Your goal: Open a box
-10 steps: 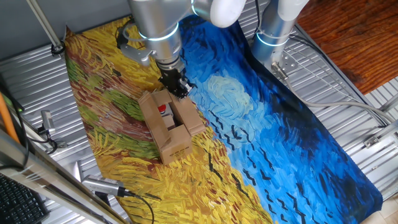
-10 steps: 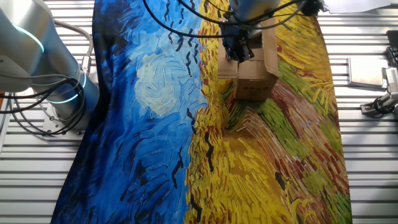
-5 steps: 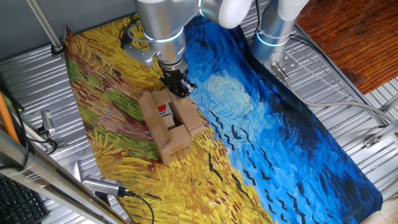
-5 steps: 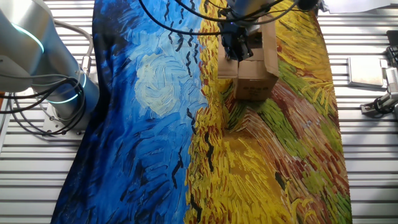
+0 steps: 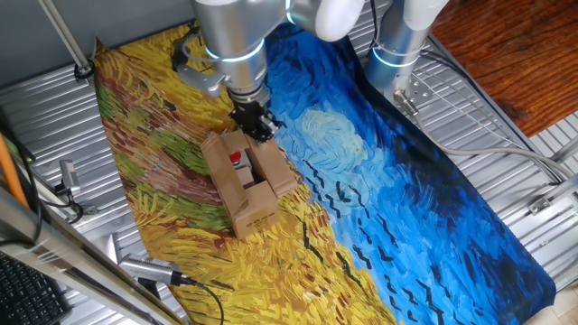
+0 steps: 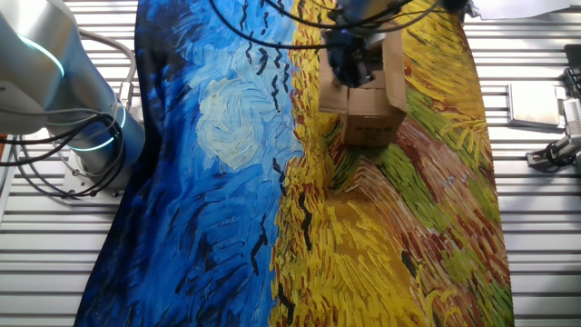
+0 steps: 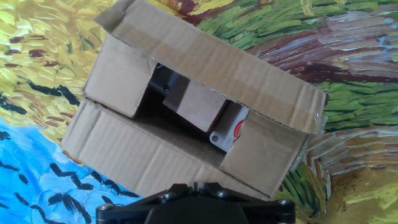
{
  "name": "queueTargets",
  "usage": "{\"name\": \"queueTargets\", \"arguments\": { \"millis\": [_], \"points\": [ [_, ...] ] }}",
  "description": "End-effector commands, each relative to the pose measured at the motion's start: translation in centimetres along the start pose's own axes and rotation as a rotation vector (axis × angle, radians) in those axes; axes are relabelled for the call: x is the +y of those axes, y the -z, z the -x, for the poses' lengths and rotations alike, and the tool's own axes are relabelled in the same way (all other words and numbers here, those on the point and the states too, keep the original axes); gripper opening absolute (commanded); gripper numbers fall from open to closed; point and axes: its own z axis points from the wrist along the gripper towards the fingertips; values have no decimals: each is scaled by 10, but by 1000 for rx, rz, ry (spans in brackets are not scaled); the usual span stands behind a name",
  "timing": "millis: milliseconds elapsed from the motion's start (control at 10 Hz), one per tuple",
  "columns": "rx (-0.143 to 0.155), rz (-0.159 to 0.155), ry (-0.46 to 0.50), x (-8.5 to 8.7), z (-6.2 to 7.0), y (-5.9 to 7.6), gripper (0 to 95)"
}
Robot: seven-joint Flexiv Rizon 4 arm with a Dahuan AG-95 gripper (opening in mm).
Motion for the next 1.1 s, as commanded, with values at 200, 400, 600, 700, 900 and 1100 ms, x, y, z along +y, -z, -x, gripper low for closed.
{"name": "queueTargets", "arguments": {
  "millis": [200, 400, 600, 700, 900, 1100],
  "points": [
    [3, -2, -14, -8, 23, 14, 0],
    [0, -1, -9, -14, 31, 13, 0],
    [-3, -1, 7, -22, 37, 7, 0],
    [-2, -2, 13, -26, 41, 5, 0],
    [-2, -6, 17, -32, 57, 9, 0],
    [-1, -12, 21, -36, 74, 16, 0]
  ]
}}
